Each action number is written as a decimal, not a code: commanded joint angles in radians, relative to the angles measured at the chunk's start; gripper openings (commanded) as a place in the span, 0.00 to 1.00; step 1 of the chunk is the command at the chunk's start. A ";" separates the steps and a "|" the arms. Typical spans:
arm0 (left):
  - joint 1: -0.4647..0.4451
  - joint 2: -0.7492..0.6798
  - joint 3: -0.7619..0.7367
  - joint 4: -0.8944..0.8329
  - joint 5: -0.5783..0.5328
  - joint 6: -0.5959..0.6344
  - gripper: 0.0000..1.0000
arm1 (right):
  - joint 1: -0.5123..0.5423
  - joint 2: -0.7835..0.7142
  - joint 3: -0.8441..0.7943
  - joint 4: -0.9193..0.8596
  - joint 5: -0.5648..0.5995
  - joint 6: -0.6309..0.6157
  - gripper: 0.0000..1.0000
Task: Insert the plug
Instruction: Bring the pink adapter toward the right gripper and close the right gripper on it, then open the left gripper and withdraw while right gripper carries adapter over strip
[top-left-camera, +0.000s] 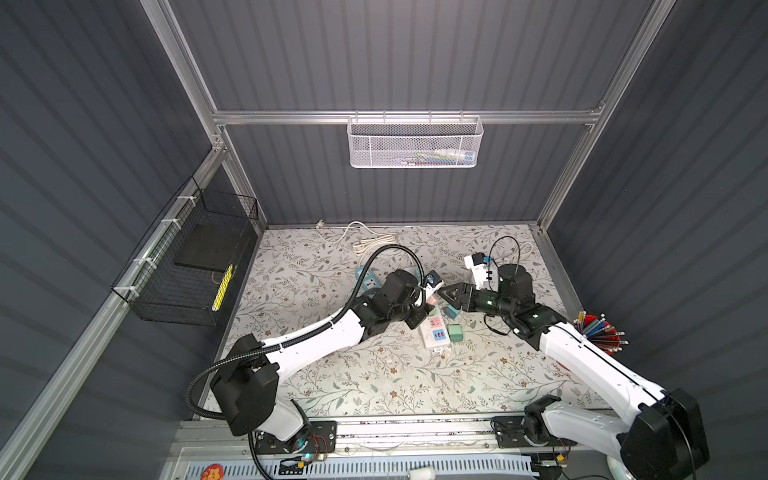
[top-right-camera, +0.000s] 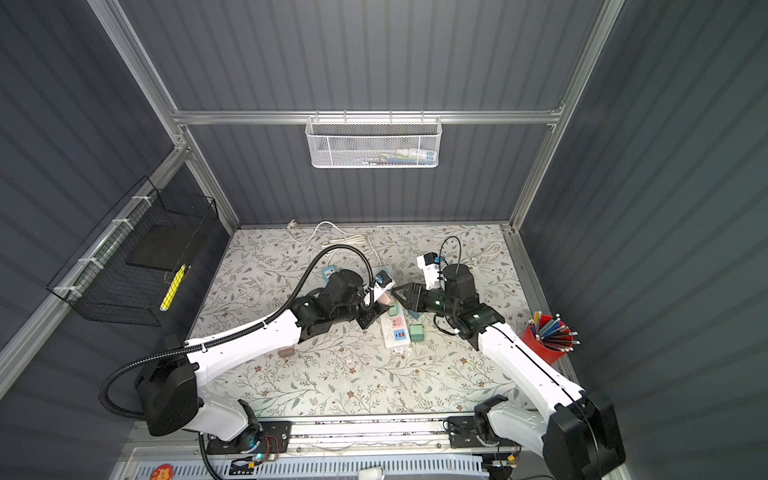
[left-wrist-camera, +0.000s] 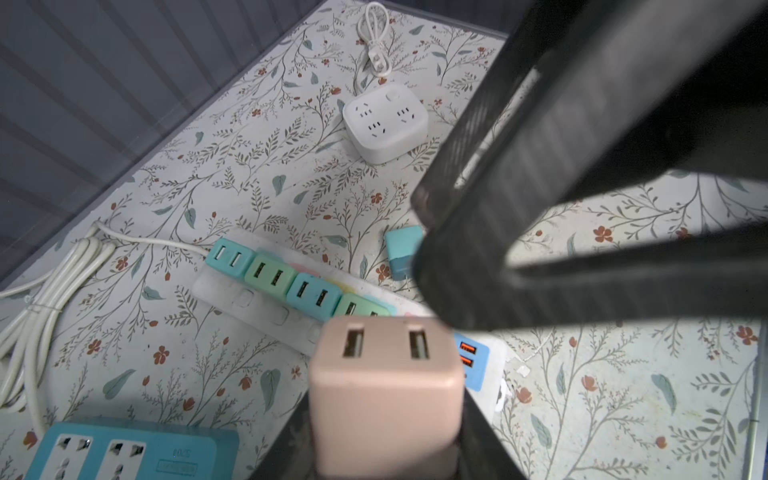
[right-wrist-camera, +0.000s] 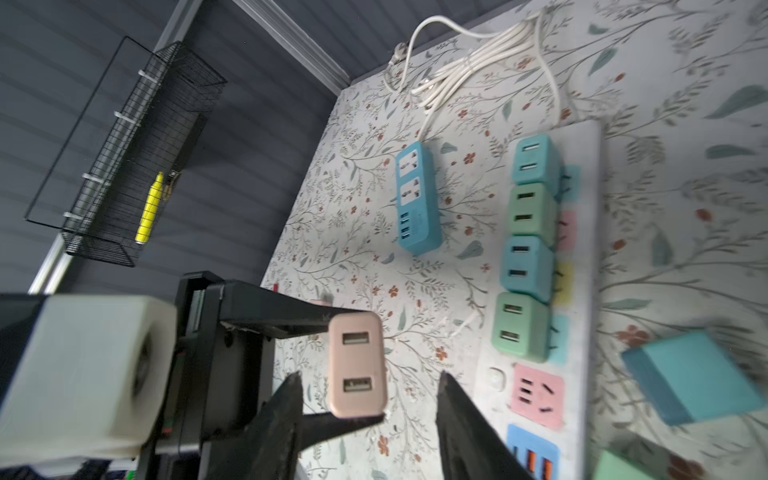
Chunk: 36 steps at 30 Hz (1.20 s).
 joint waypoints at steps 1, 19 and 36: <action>0.002 -0.024 -0.006 0.020 0.042 0.008 0.21 | 0.032 0.033 0.042 0.004 -0.021 -0.018 0.59; 0.003 -0.054 0.023 -0.014 0.004 -0.035 0.59 | 0.090 0.100 0.078 -0.018 0.026 -0.038 0.24; 0.085 -0.025 0.101 -0.136 -0.569 -0.449 1.00 | 0.229 -0.015 -0.178 0.121 0.638 -0.099 0.20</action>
